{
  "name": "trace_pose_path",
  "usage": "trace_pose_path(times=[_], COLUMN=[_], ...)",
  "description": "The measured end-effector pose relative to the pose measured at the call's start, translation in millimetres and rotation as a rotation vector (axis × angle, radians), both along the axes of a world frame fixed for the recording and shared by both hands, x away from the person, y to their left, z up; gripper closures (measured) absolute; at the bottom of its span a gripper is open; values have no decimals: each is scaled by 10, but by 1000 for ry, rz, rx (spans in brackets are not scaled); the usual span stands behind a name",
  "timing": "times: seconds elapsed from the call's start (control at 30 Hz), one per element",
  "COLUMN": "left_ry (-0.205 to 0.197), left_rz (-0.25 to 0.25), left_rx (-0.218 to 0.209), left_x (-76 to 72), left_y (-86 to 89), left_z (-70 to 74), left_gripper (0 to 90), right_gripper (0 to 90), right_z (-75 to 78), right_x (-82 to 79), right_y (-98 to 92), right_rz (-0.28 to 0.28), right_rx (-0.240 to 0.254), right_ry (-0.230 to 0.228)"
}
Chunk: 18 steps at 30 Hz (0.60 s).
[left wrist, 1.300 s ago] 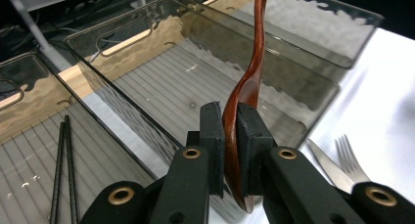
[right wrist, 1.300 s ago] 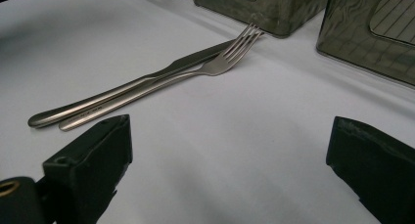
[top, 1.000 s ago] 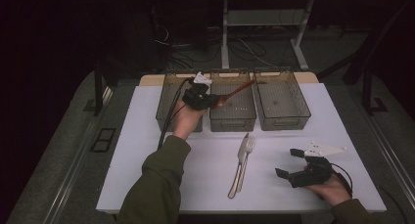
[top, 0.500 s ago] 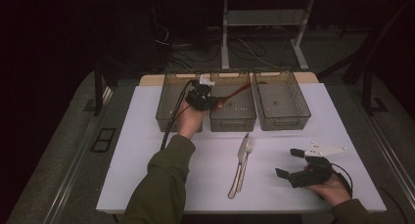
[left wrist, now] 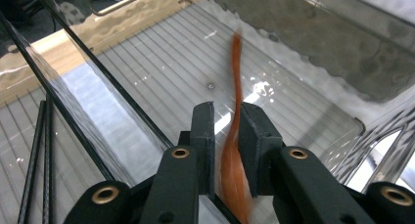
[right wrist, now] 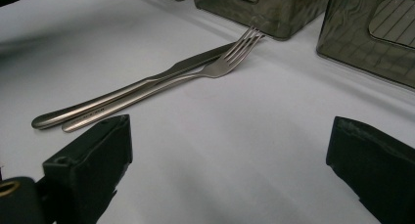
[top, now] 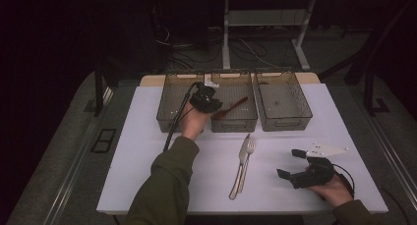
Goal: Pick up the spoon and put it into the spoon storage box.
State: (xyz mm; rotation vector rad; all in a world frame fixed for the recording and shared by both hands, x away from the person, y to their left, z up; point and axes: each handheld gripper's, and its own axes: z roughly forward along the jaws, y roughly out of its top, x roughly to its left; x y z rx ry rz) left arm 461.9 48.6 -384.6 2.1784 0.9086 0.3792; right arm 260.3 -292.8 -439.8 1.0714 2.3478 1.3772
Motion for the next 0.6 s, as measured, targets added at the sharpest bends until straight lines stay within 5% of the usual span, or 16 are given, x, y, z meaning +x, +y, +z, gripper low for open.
trace_pose_path(times=[0.6], left_ry=[-45], left_rz=[-81], left_rx=[-118], left_x=[-207], left_y=[82], left_z=[238], left_gripper=[530], right_gripper=[28], right_z=[-1], right_x=[1], right_y=[2], right_rz=[-4], right_rx=[2], right_ry=[5])
